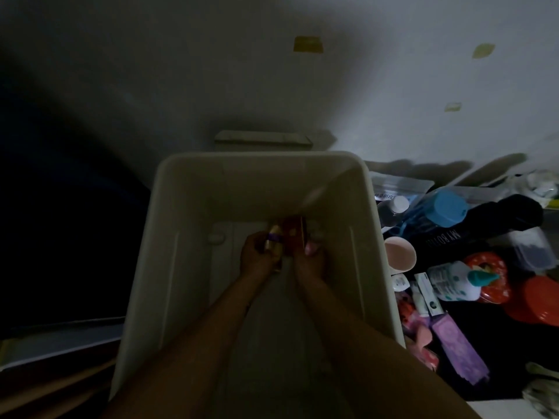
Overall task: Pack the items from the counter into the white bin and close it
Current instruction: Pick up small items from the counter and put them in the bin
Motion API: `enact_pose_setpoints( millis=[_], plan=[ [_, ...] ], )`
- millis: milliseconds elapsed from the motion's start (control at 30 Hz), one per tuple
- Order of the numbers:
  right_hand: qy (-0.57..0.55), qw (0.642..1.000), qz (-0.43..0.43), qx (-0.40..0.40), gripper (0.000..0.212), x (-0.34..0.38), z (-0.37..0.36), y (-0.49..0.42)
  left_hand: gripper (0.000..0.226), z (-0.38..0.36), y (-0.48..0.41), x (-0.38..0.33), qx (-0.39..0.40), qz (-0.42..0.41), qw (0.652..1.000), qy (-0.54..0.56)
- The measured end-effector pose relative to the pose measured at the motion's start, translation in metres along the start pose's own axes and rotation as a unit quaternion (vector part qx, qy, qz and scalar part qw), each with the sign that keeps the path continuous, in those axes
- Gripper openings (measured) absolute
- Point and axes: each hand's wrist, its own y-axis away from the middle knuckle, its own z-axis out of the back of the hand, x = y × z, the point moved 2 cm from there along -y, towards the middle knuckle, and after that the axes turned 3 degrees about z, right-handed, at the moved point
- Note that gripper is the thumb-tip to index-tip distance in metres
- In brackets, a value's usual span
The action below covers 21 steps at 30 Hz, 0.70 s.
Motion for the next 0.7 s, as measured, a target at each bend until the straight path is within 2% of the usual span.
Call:
enact_pose_setpoints(
  millis=[167, 333, 500, 600, 700],
  plan=[
    [0.034, 0.999, -0.002, -0.01, 0.03, -0.012, 0.003, -0.002, 0.038, -0.005, 0.002, 0.004, -0.016, 0.029, 0.999, 0.016],
    [0.062, 0.998, 0.021, -0.005, 0.033, -0.015, 0.002, -0.002, 0.034, -0.003, 0.005, 0.006, -0.009, 0.004, 1.0, -0.001],
    [0.09, 0.995, 0.04, 0.007, 0.043, -0.018, 0.002, 0.003, 0.038, 0.007, 0.006, 0.006, -0.005, -0.039, 0.997, -0.066],
    [0.065, 0.998, 0.001, 0.026, 0.04, -0.019, 0.004, 0.006, 0.036, 0.009, 0.008, 0.005, 0.001, -0.108, 0.987, -0.12],
    [0.099, 0.993, 0.04, 0.06, 0.042, -0.013, 0.007, 0.003, 0.041, 0.007, 0.012, 0.003, 0.042, -0.167, 0.969, -0.177]
  ],
)
